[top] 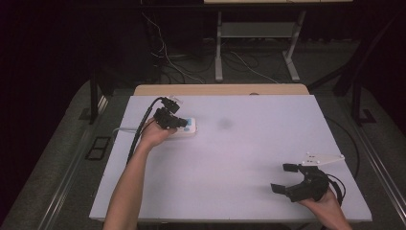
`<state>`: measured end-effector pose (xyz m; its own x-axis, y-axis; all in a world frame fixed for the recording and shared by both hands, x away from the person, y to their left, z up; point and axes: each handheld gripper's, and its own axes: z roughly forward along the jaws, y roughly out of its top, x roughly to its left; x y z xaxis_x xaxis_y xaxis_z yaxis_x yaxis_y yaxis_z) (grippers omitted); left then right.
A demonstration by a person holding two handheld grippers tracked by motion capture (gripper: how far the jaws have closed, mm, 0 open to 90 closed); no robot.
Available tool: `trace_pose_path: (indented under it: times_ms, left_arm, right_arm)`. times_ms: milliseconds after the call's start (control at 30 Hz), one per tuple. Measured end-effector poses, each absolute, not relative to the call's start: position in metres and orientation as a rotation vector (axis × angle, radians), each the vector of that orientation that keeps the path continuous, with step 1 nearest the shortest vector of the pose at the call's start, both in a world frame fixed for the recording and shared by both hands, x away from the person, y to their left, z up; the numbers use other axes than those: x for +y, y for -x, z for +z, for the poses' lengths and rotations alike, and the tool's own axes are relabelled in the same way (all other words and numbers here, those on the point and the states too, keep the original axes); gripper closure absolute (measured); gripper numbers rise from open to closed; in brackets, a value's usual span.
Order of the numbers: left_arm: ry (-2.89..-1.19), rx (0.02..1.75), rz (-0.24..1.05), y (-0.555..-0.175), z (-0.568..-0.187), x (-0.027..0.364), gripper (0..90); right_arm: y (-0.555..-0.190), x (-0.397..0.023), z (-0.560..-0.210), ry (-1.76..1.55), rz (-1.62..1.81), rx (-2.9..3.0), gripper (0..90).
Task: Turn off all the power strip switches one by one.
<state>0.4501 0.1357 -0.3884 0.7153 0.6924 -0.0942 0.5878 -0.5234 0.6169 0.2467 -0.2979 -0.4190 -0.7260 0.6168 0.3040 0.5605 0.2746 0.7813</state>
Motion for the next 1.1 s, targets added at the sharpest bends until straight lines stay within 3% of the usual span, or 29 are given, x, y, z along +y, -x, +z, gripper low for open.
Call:
trace_pose_path:
  times_ms: [133,300,700,1100]
  left_arm:
    - [-2.292,0.949,0.242,-0.444,-0.379,0.138,84.7]
    - [-2.247,0.938,0.260,-0.433,-0.366,0.143,74.8]
    - [-2.110,0.969,0.220,-0.396,-0.346,0.161,0.0]
    - [-1.972,0.946,0.271,-0.339,-0.350,0.176,0.0]
  right_arm:
    - [-0.247,-0.298,-0.419,-1.136,1.469,2.460,0.4]
    - [-0.247,-0.298,-0.419,-1.138,1.470,2.461,0.4]
    - [-0.245,-0.301,-0.418,-1.141,1.485,2.436,0.4]
    - [-0.244,-0.304,-0.417,-1.151,1.491,2.420,0.4]
